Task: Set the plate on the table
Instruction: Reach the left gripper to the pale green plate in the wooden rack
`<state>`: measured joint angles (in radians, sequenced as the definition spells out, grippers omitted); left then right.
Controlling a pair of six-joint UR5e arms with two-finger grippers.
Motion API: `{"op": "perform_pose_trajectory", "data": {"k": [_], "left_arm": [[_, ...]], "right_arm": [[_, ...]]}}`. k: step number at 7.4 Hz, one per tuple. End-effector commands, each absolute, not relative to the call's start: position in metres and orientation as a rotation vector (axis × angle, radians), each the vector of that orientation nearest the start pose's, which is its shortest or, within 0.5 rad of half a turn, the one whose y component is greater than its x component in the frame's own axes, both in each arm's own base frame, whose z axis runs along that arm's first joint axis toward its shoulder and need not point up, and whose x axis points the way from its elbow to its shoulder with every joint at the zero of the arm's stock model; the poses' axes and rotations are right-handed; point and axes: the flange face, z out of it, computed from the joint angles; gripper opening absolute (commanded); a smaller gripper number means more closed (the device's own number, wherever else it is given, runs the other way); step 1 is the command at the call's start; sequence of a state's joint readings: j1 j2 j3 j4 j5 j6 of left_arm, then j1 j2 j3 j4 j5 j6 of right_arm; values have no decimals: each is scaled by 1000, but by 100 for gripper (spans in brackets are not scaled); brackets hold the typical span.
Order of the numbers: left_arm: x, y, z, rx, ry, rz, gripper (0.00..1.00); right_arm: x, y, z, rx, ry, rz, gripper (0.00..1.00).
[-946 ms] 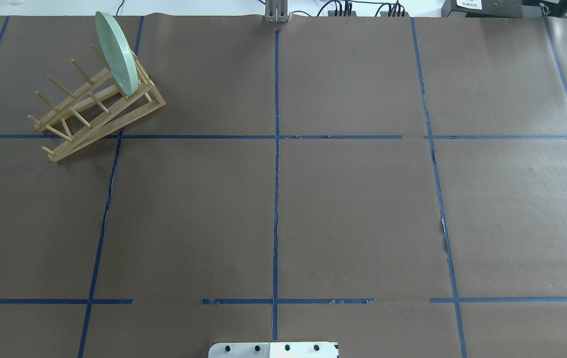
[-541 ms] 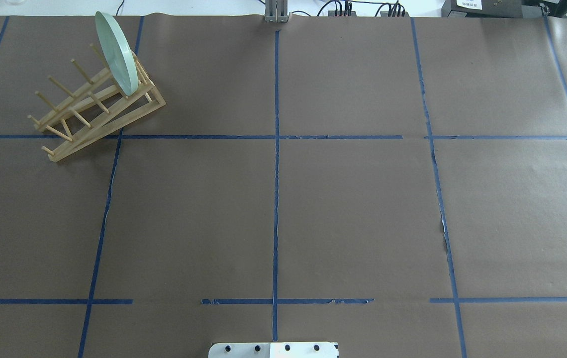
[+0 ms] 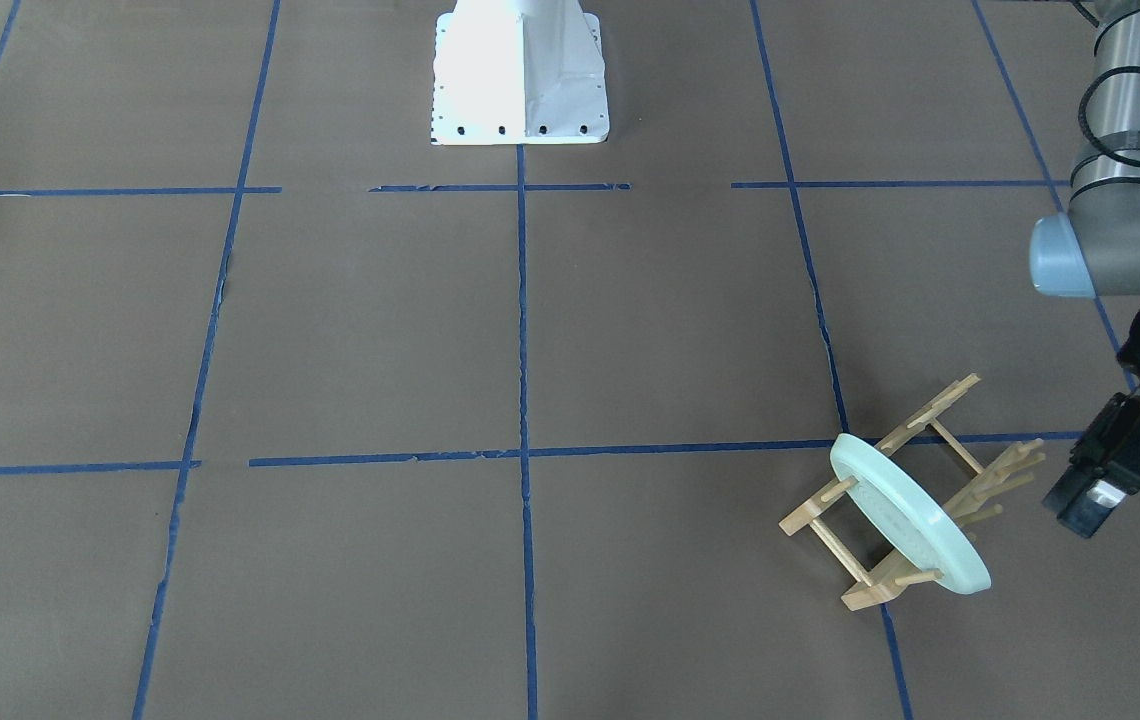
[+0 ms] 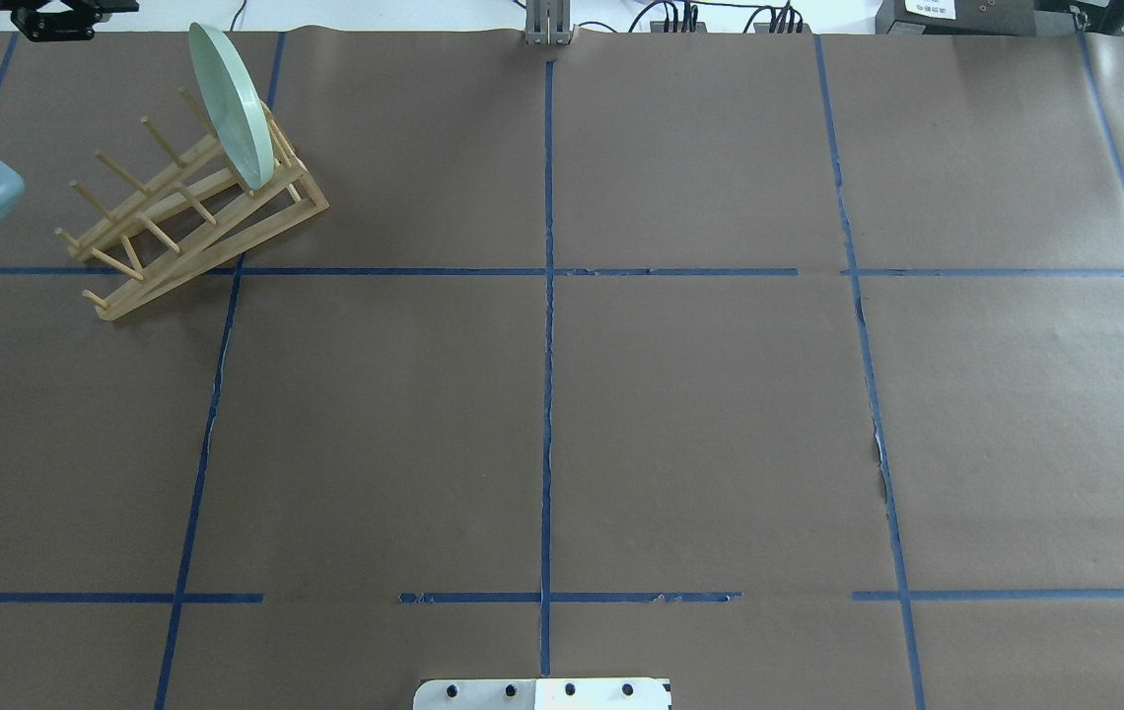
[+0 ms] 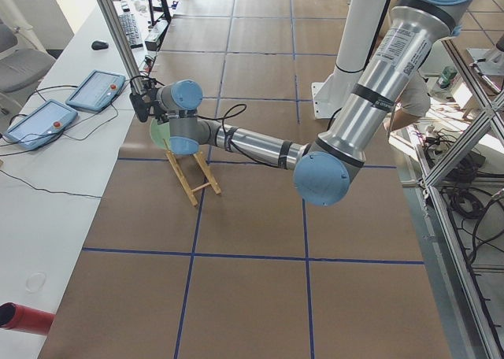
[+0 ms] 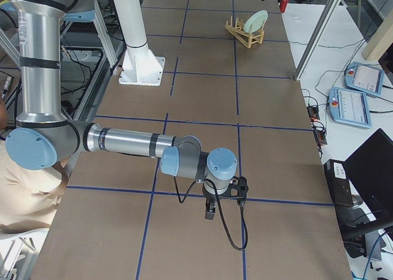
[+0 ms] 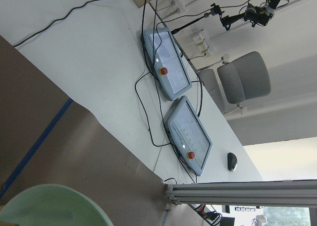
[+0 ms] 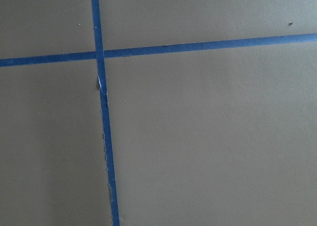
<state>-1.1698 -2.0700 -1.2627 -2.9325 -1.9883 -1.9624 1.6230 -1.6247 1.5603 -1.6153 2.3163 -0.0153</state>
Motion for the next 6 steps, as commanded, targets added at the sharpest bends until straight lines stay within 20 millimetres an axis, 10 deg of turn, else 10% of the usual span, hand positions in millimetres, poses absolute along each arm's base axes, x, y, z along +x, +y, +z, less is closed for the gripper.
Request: {"op": "perform_pose_trajectory", "data": {"k": [1,4,6], "left_arm": [[229,-664,374,237,1615,-972,87],[247,-658,383,213,1601,-965,81],[248,-657,381,219,1603,-956,0]], "right_arm": [[90,-456,695,-77,-748,75,100],[90,-456,696,-79,-748,76,100],[90,-456,695,-77,-748,75,100]]}}
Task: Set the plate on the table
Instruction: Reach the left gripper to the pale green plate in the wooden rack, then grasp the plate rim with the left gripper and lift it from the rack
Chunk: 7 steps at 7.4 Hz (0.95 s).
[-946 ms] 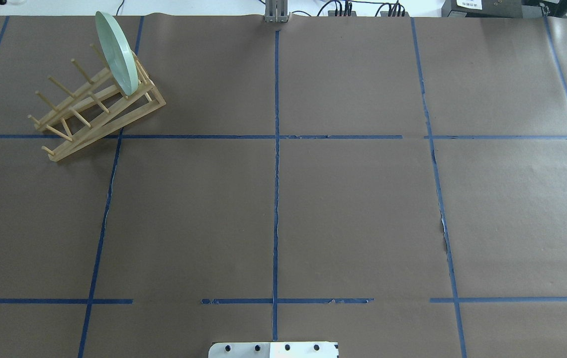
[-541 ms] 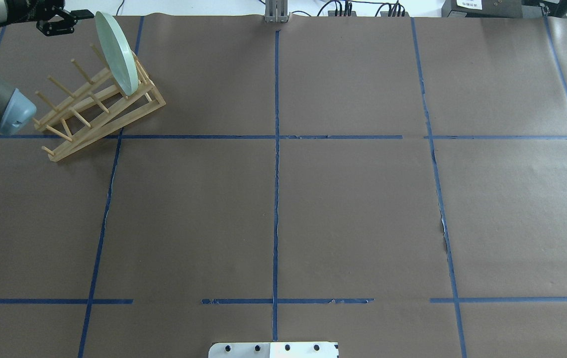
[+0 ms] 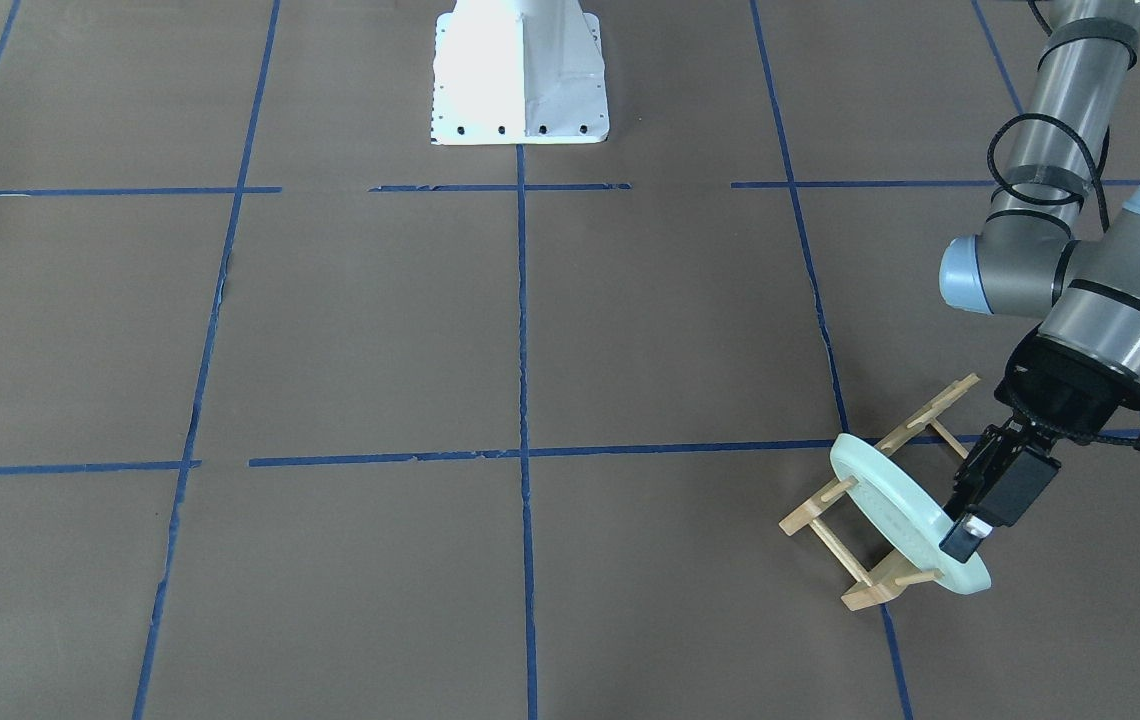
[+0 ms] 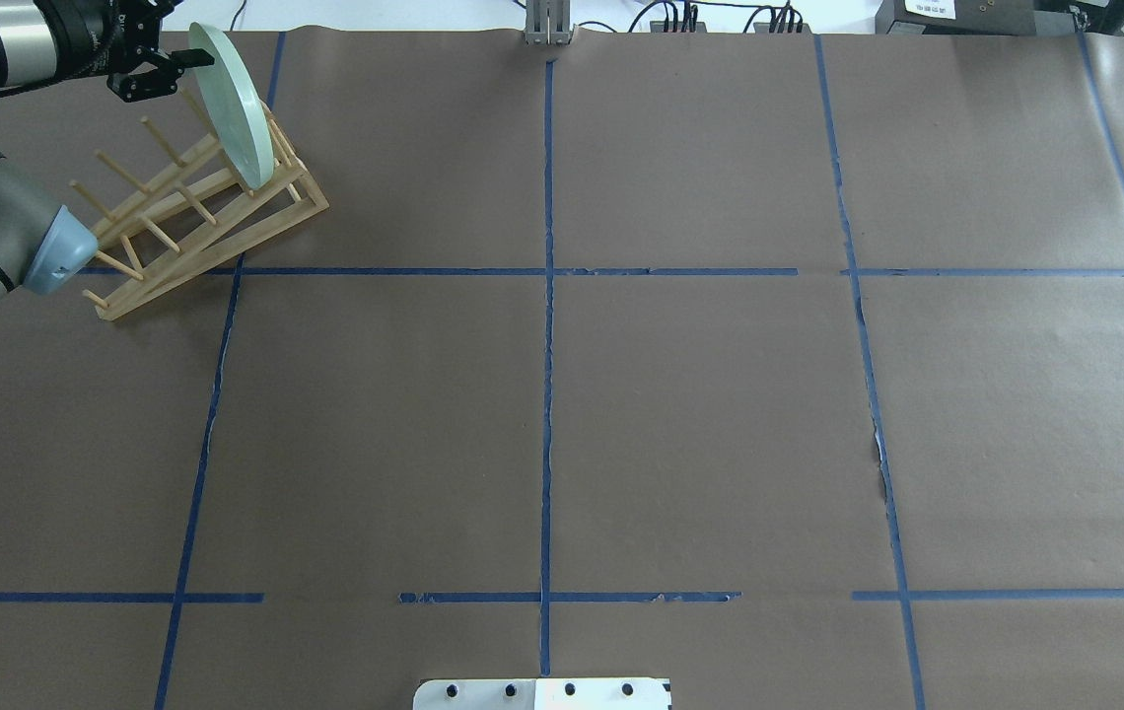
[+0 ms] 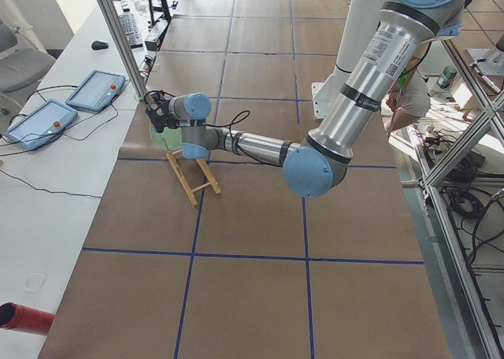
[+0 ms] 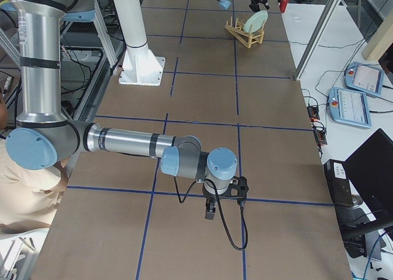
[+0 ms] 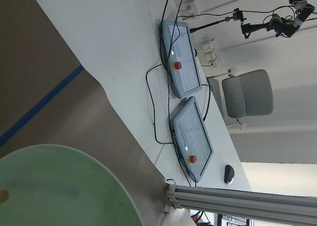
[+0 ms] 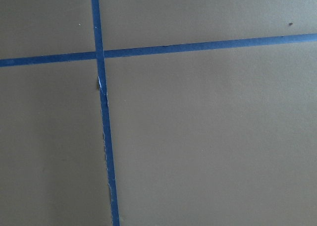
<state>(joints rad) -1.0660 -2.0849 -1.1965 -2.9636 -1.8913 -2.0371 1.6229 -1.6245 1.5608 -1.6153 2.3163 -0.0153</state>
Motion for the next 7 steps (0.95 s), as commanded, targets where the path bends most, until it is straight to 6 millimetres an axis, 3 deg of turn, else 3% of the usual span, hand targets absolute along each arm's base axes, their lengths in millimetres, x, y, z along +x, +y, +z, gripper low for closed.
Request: {"op": "perform_pose_trajectory", "data": {"k": [1,2,4,6,7], "left_arm": [[248,-657,377,222,1610,-952,0],[243,-657,373,231,1615,-949,0],[199,-659,340,253,1633,-941,0],[148,-643,265,223,1621,-934,0],[143,-630,233,198,1602,-961,0]], "right_arm": [[90,-456,696,-79,-748,76,100],[90,-456,695,-77,-748,75,100],[90,-456,695,-77,-748,75,100],[90,-456,695,-77,-748,75,100],[90,-456,695,-77,-748,75,100]]}}
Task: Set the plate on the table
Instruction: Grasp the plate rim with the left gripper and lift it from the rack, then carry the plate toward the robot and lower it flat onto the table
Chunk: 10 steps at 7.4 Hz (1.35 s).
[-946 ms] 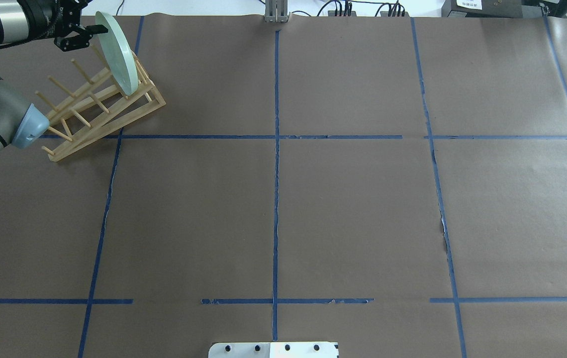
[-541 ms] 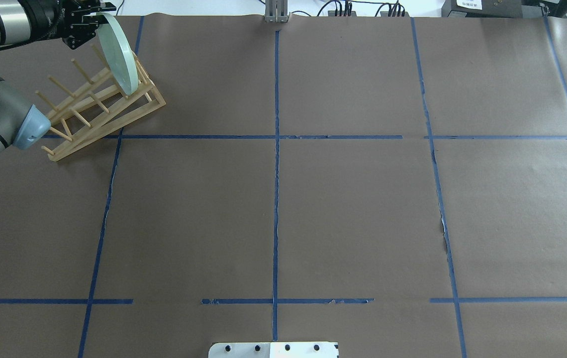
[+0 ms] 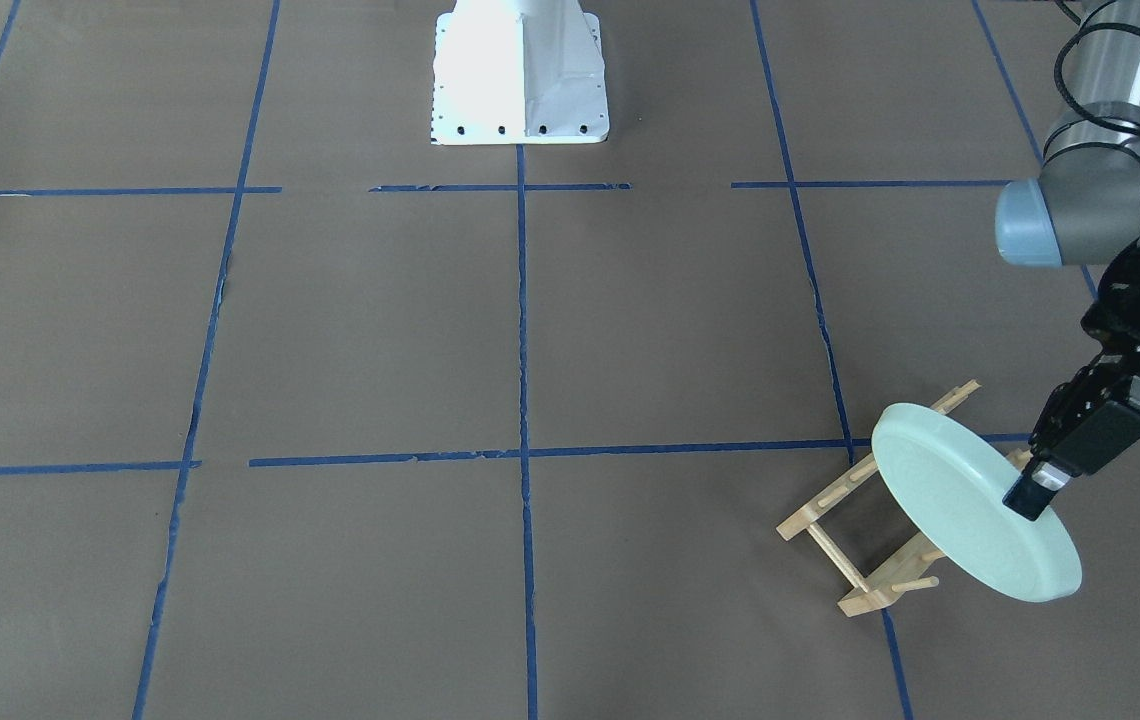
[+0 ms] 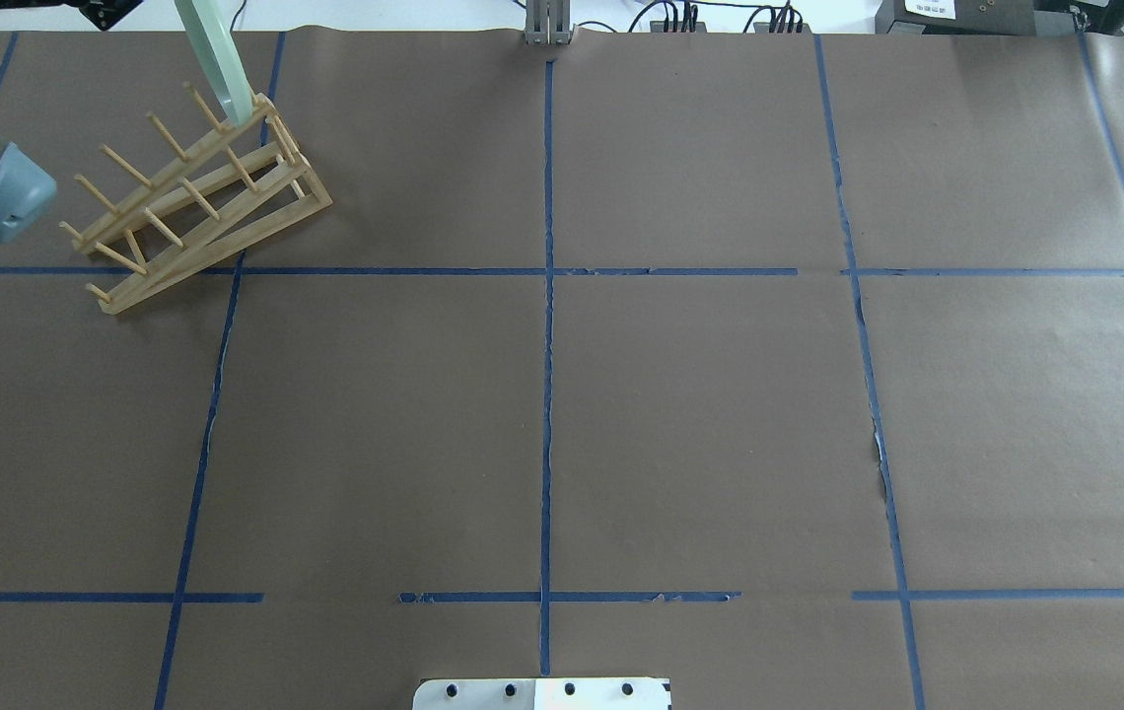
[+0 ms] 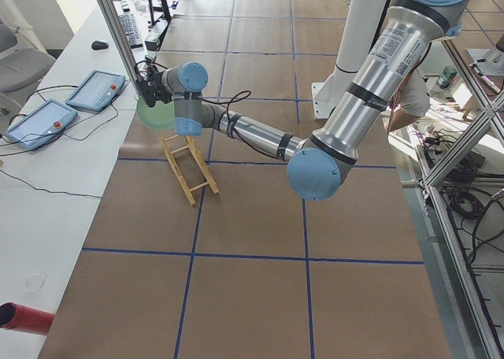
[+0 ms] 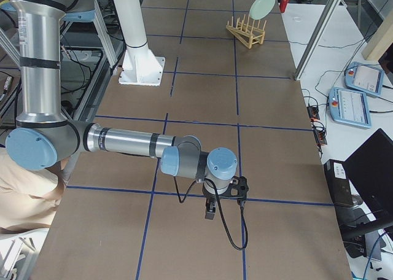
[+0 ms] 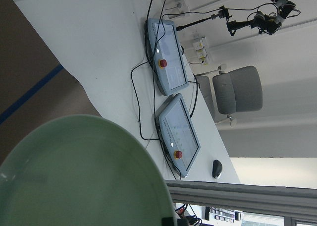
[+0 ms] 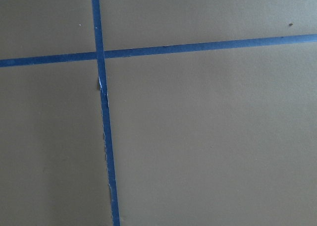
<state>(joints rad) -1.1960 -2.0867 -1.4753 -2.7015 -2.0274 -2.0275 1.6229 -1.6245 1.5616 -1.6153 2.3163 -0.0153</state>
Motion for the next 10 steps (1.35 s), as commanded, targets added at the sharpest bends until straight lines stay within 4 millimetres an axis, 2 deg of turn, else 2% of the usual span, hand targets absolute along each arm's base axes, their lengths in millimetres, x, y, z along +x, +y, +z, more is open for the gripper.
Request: {"op": "perform_pose_trajectory", "data": {"k": [1,2,3,4,5,6,7,8,9,10], "left_arm": [[146,-626,211,150,1533,-1012,0],[149,-627,189,98,1447,-1071,0],[187,-626,173,3,1332,-1098,0],[265,-614,169,-113,1196,-1072,0],[324,-594,157,-198,1071,-1039,0],[382,-575,156,-278,923,-1020,0],[453,-559,168,-346,771,-989,0],[513,-550,181,-388,663,-960,0],[555,-542,199,-409,587,-940,0],[568,-537,217,-403,536,-923,0]], "right_arm": [[90,-456,695,-77,-748,75,100],[90,-456,695,-77,-748,75,100],[90,-456,695,-77,-748,75,100],[90,-456,695,-77,-748,75,100],[90,-456,695,-77,-748,75,100],[90,-456,695,-77,-748,75,100],[90,-456,695,-77,-748,75,100],[90,-456,695,-77,-748,75,100],[90,-456,695,-77,-748,75,100],[90,-456,695,-77,-748,75,100]]}}
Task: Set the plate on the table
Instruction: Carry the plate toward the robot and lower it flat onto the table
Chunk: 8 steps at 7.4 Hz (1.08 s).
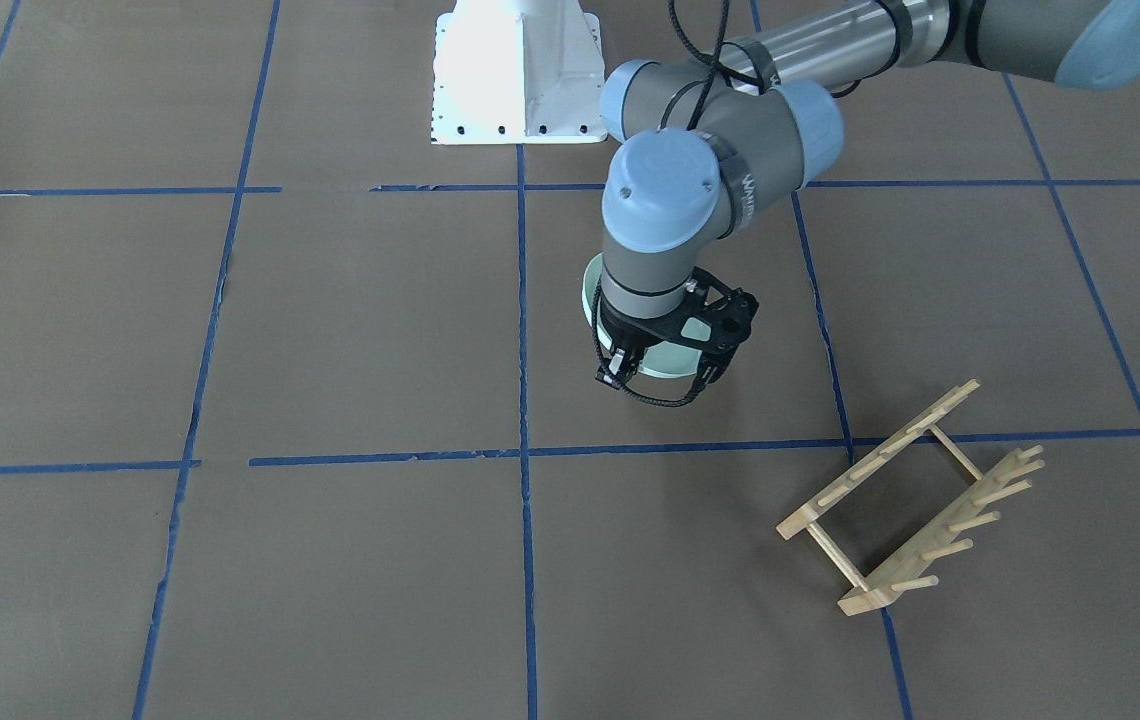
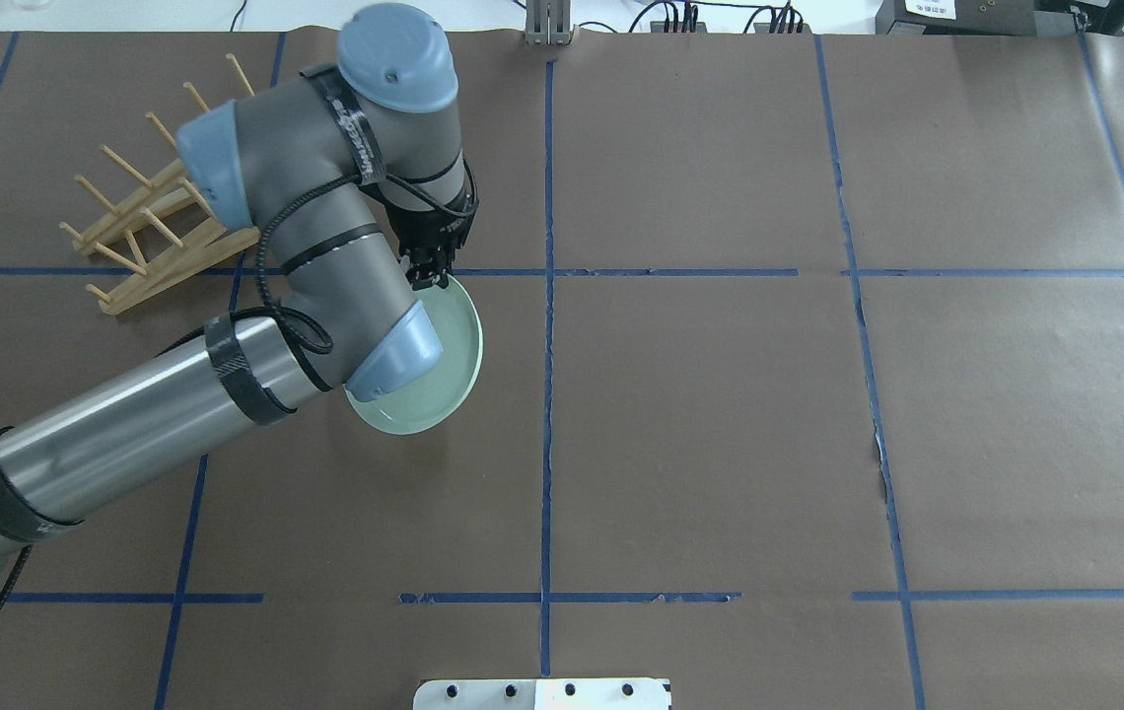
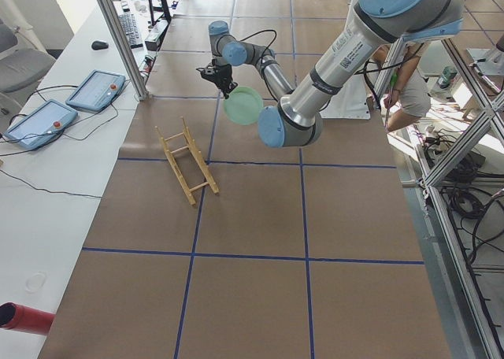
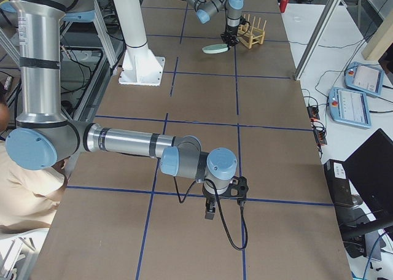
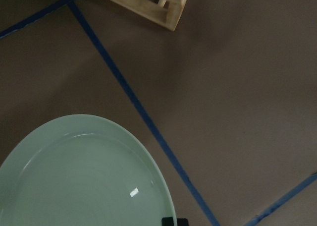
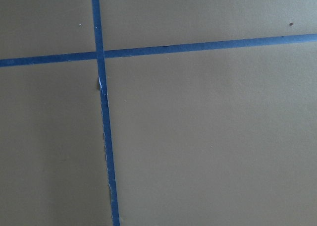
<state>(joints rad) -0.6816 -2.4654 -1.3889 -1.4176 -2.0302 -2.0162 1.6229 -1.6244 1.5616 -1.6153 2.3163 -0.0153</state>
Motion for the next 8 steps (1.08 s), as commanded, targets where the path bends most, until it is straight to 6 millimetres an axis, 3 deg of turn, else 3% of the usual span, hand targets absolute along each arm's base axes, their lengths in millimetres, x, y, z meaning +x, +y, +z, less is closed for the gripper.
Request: {"op": "perform_pose_trajectory", "data": {"k": [1,2,3,4,5,6,7,8], "left_arm": [[567,-531,229,-383,447,-905,0],[560,-527,232,-380,396,-869,0],[557,-524,246,-382,375,-867,0],[557,-522,258,-380,360,-870,16],[559,-521,262,-332,353,-871,99],[546,-511,250,-300,400,-860,100],[516,-492,223,-268,503,-804,100],[473,-494,200,-213,591,-729,100]], "right_arm": [[90,-456,695,-77,-748,75,100],[90,-456,695,-77,-748,75,100],[90,-456,695,-77,-748,75,100],[90,-456,695,-77,-748,75,100],[90,-456,695,-77,-748,75,100],[90,-456,695,-77,-748,75,100],[90,-456,695,-77,-748,75,100],[90,-456,695,-77,-748,75,100]]}}
